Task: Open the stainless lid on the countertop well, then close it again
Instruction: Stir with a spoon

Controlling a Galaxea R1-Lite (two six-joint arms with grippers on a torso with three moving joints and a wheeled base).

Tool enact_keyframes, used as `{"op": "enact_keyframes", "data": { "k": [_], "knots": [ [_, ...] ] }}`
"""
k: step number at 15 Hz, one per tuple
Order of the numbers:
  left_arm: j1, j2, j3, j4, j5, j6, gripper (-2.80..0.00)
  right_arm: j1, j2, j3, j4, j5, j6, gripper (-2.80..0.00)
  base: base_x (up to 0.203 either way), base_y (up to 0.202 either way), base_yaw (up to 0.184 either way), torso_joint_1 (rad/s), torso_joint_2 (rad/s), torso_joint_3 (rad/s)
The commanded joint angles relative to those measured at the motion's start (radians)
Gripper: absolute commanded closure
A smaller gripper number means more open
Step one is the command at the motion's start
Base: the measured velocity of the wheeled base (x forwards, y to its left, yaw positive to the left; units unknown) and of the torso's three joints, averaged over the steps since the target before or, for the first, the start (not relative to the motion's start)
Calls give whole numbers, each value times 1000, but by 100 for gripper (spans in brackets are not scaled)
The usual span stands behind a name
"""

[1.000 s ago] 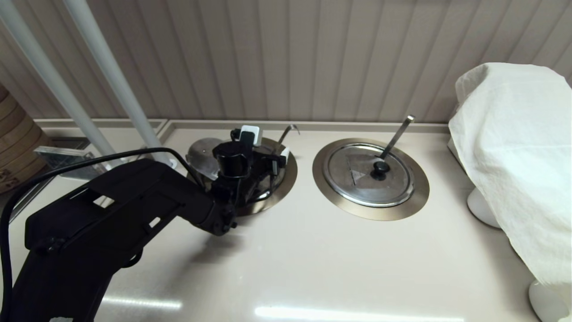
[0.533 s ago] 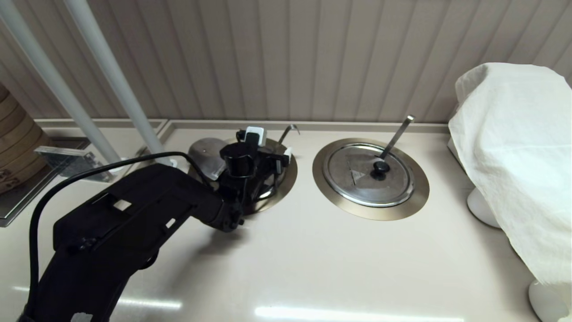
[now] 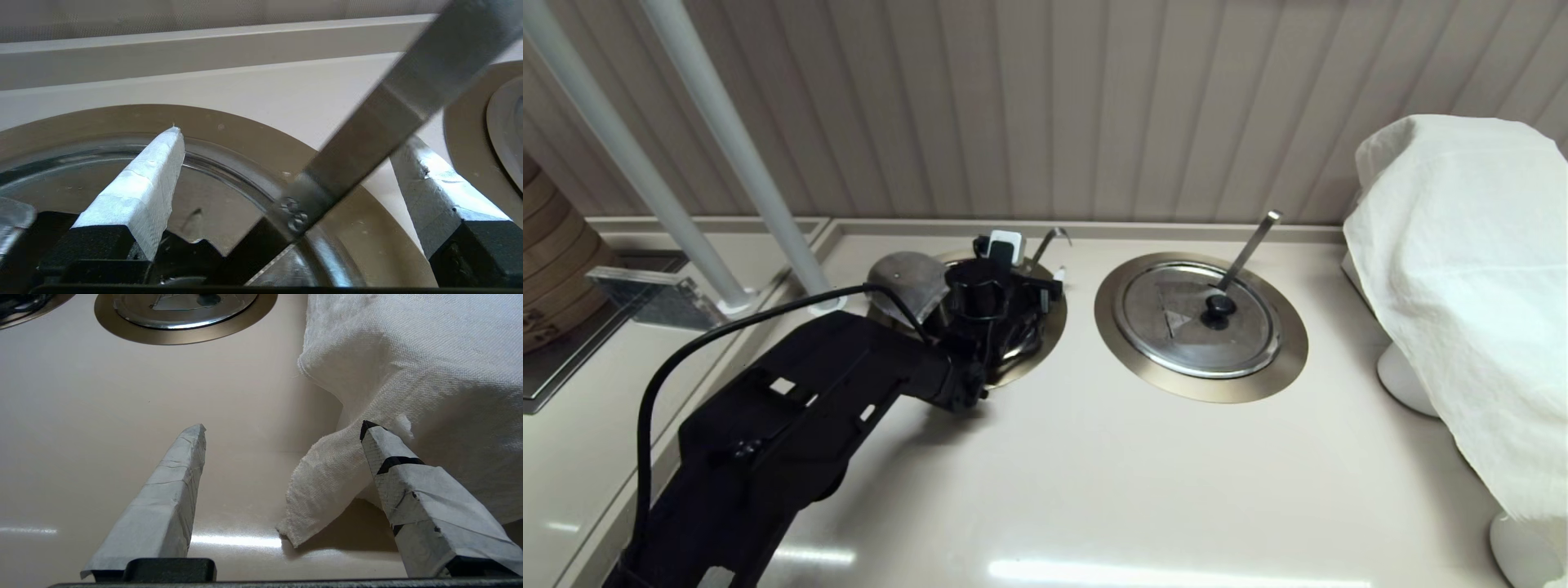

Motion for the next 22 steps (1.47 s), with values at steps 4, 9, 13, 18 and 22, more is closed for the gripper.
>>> {"op": "enact_keyframes", "data": {
  "k": [4,9,13,18,22],
  "knots": [
    [-4,61,-120,27,0,1,-280,0,0,0,0,2,0,-280,0,0,0,0,0,0],
    [6,79,-160,65,1,1,-280,0,0,0,0,0,1,-280,0,0,0,0,0,0],
    [12,91,-189,77,3,1,0,0,0,0,0,2,0,-280,0,0,0,0,0,0],
    [15,90,-199,77,3,-1,0,0,0,0,0,0,0,-280,0,0,0,0,0,0],
    [15,90,-199,77,4,-1,0,0,0,0,0,0,1,-280,0,0,0,0,0,0]
  ]
}}
